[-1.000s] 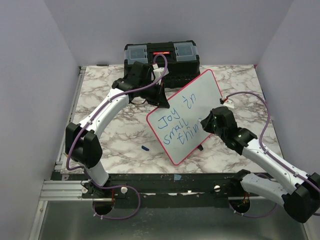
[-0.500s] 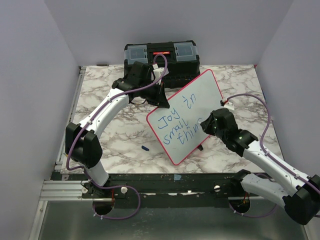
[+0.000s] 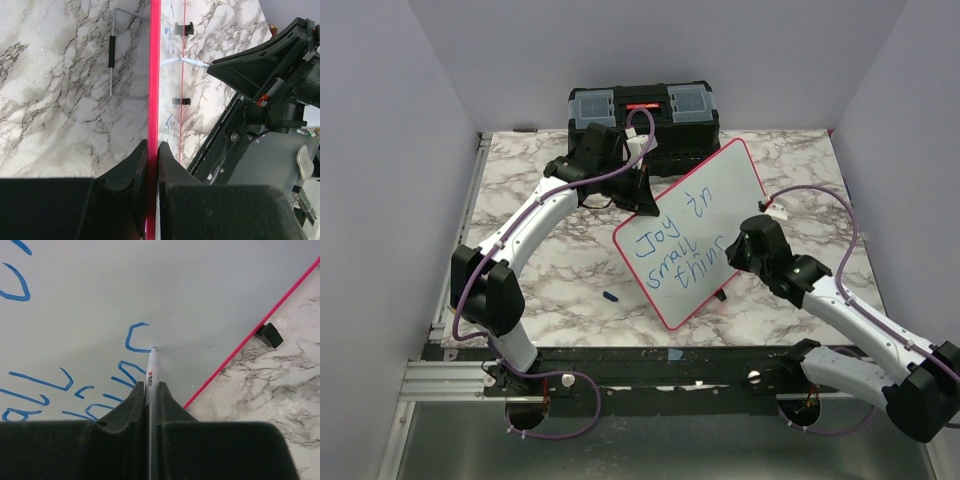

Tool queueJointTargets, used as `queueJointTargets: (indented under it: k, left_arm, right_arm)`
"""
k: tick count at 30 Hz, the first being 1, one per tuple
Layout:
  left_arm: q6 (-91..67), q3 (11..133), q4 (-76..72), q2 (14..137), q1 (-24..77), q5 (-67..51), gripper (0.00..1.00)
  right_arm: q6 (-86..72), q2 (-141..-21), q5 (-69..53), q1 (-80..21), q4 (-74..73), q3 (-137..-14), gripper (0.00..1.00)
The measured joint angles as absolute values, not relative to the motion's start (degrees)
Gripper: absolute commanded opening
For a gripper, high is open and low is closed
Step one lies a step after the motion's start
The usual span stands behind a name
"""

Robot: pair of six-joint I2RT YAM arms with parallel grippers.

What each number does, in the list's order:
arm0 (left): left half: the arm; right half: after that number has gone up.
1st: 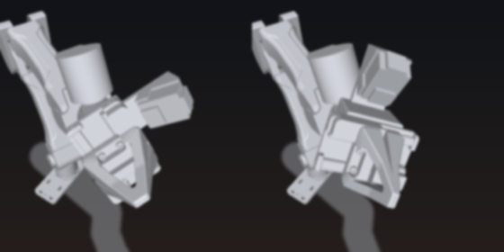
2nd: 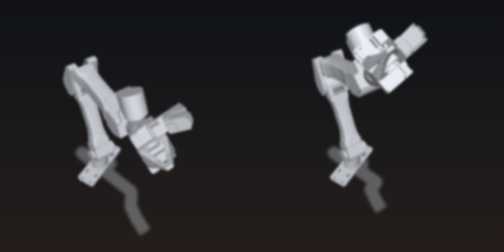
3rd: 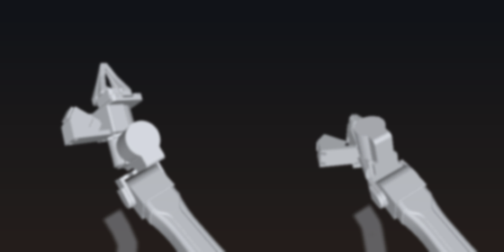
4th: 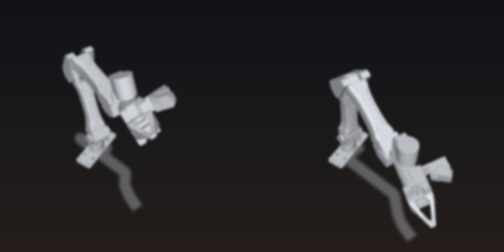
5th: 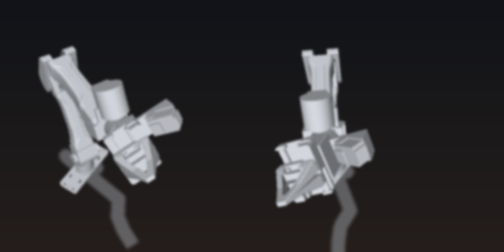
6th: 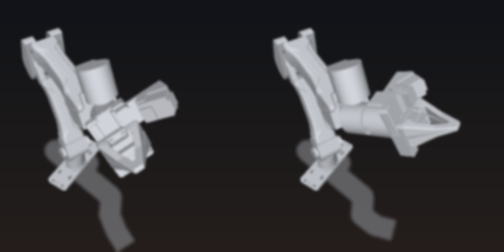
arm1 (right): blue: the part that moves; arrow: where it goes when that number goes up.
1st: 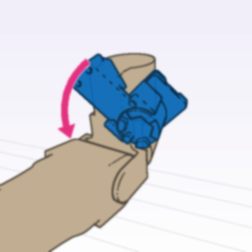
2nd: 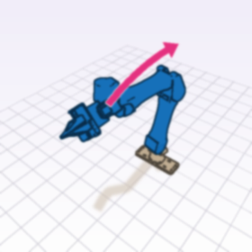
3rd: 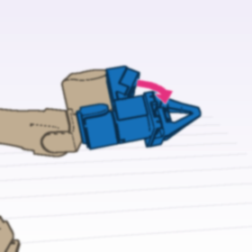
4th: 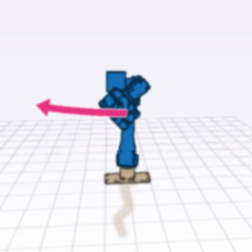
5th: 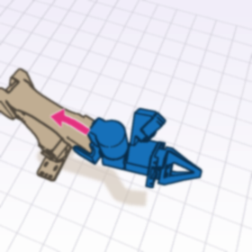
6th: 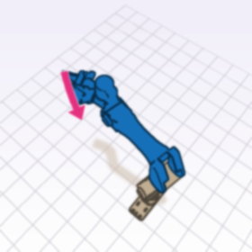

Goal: Write a sentence on the whiteboard

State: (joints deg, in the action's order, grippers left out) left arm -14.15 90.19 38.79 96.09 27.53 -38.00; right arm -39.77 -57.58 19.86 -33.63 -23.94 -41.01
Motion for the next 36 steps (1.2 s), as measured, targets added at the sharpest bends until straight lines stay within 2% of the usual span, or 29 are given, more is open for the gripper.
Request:
queueJointTargets:
  k: [14, 36]
  left_arm:
    - [-14.2, 90.2, 38.7, 96.1, 27.6, -38.0, 0.00]
    - [-14.2, 90.2, 38.7, 96.1, 27.6, -38.0, 0.00]
  right_arm:
    - [-37.4, -61.3, 22.3, -33.6, -24.8, -45.1, 0.01]
    - [-37.2, -60.9, 22.2, -33.6, -24.2, -45.7, 0.01]
